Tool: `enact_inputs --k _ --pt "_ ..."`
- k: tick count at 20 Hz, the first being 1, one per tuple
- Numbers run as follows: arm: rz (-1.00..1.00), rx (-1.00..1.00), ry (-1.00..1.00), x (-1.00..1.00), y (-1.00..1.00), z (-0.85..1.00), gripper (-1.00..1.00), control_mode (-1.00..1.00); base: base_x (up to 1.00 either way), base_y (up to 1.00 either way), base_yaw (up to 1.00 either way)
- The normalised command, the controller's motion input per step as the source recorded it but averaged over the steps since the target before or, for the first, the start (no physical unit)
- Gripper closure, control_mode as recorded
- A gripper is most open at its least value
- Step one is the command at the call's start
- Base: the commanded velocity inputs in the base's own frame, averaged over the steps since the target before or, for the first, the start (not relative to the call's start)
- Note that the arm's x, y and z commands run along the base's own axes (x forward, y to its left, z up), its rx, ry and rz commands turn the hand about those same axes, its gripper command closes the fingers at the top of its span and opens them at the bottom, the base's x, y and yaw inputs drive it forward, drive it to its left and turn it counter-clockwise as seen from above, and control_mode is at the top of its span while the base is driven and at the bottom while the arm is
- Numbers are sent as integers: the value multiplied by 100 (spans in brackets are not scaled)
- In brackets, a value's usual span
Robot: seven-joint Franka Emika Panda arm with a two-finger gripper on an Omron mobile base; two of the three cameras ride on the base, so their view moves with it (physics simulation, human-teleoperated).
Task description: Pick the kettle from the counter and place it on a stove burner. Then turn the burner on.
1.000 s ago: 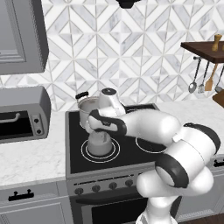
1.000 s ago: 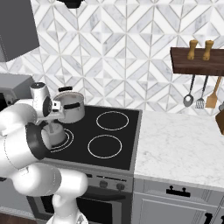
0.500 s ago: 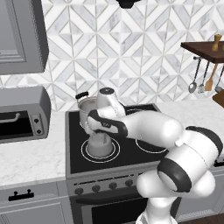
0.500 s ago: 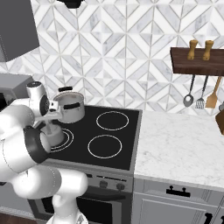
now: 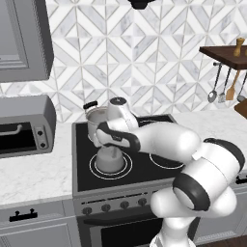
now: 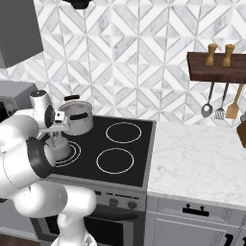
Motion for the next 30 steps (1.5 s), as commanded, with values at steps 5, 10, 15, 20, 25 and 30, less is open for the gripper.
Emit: enact_inputs --k 5,10,15,20,25,30 --pt "-1 0 0 3 0 0 100 -100 0 0 0" --pt "0 0 0 0 0 0 -100 -100 0 0 0" --pt "0 0 0 0 0 0 -100 -100 0 0 0" --pt "0 -2 -2 -4 3 25 -100 -100 0 0 0" --pt "0 -2 -10 -61 10 75 -100 -100 0 0 0" --pt "0 -5 -1 -89 19 38 -100 -100 0 0 0"
